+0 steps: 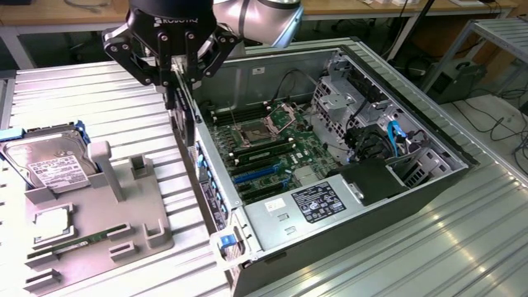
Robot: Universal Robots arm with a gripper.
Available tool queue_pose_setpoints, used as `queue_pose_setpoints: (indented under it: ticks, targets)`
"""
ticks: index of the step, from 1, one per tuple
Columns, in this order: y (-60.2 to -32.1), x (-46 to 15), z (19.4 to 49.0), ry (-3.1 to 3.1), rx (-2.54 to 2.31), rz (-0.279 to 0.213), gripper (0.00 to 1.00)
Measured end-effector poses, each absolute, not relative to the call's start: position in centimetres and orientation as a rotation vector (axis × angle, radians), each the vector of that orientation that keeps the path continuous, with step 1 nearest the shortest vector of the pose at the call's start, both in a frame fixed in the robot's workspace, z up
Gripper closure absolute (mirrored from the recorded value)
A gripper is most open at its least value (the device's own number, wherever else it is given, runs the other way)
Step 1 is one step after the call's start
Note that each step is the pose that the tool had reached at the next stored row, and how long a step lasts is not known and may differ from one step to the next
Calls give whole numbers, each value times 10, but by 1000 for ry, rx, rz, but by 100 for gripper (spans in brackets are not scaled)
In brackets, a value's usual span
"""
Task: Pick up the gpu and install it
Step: 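Pick up the gpu and move the gpu toward the slot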
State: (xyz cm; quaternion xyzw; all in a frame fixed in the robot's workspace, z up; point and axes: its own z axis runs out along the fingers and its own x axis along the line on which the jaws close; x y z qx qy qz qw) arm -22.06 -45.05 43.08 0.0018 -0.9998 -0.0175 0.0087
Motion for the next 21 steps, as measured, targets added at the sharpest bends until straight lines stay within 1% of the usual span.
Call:
queue_pose_setpoints:
  ticks: [21]
  targets:
    - [-450,-202,431,-3124,6,-55,73]
